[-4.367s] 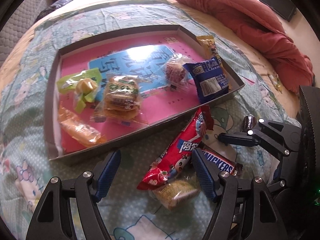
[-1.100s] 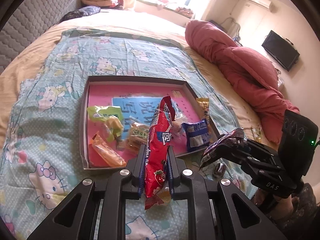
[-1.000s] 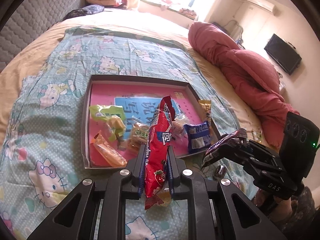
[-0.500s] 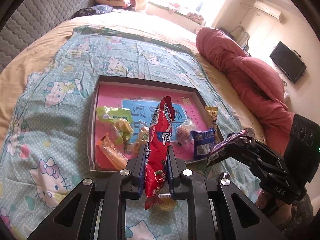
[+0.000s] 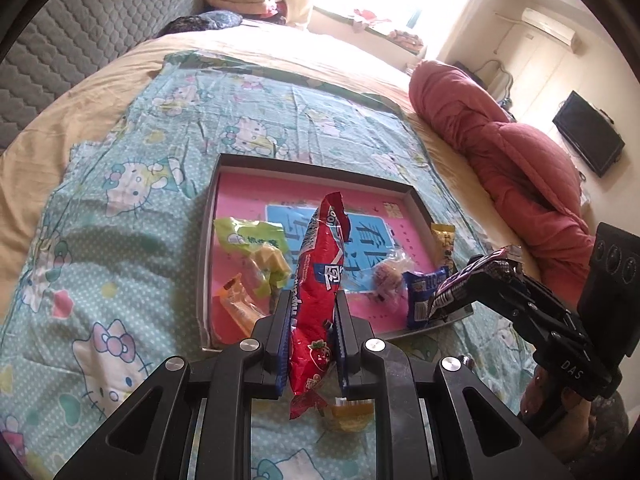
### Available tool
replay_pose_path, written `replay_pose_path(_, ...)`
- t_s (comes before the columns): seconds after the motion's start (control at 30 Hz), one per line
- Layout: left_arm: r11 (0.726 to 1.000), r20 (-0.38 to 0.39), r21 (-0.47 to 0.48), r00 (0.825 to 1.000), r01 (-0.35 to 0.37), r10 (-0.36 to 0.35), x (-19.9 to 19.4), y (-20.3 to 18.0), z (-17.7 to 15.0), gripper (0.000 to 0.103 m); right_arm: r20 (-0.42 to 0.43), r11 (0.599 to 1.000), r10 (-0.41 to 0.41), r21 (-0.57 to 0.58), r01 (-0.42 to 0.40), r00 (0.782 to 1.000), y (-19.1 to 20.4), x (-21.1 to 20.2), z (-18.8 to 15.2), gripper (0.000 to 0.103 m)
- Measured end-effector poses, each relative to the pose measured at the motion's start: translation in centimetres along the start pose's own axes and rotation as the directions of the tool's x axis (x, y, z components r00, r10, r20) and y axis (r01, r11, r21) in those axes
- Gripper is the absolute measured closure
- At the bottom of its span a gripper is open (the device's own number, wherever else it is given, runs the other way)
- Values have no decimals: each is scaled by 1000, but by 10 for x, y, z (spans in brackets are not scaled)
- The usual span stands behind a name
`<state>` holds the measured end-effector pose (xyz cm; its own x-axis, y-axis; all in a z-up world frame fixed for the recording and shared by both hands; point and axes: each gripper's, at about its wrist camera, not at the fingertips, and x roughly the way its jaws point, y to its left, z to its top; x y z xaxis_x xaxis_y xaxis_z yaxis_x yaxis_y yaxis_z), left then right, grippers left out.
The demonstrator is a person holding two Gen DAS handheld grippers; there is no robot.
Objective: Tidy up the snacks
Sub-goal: 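Carry the red candy bag over the tray with the left tool while the right tool carries the Snickers there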
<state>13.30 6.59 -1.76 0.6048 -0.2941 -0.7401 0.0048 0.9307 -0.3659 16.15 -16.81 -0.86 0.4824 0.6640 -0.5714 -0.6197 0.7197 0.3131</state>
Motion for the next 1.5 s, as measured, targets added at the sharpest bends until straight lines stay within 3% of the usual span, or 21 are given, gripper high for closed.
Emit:
replay_pose_path(0.53, 999, -28, -27, 999, -34, 34, 24, 12, -3, 84, -35, 999, -13, 30, 14, 999, -16, 21, 3, 74)
replay_pose_path(1.17, 999, -59, -22, 998, -31, 30, 51, 6, -2, 84, -137, 996, -17, 88, 30, 990, -33, 50, -9, 74)
replay_pose_path(1.5, 999, -57, -27, 998, -35, 34, 62, 6, 3, 84, -188, 997, -55, 48, 65, 981, -27, 64, -18, 74)
